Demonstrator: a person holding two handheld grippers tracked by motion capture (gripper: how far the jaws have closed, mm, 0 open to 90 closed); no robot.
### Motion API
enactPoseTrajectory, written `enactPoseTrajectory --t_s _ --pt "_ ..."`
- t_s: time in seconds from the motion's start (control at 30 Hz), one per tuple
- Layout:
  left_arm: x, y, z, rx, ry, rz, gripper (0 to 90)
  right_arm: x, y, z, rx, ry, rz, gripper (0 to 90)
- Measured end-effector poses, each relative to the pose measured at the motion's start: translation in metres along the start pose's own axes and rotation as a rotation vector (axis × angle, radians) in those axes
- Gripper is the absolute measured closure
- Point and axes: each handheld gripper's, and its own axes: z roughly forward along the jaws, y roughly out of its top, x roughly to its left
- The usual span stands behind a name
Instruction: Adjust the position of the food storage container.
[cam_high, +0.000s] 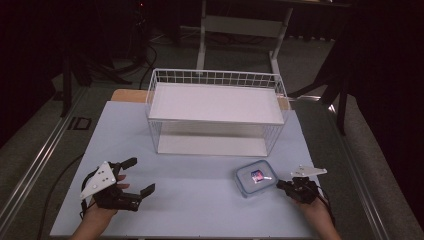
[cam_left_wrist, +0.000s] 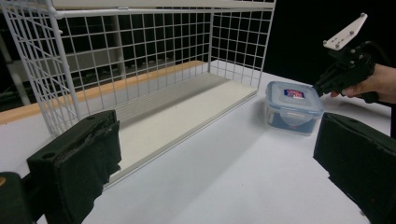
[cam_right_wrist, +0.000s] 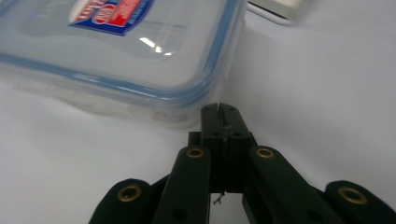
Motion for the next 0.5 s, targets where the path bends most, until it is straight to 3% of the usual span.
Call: enactPoseTrajectory --t_s 0.13,0.2,0.37,0.5 --pt "-0.001 0.0 0.0 0.003 -0.003 0.004 1.6 0.009 0.004 0.005 -0.002 0.046 -0.022 90.0" --pt "-0.001 0.0 0.0 0.003 -0.005 0.003 1.6 0.014 0.006 0.009 0.022 0.073 -0.04 89.9" --pt "-0.001 0.0 0.0 0.0 -0.004 -0.002 1.6 0.004 0.009 0.01 0.02 0.022 -0.014 89.9" --pt "-0.002 0.0 0.0 0.004 -0.006 0.003 1.6 0.005 0.013 0.013 0.025 0.047 0.003 90.0"
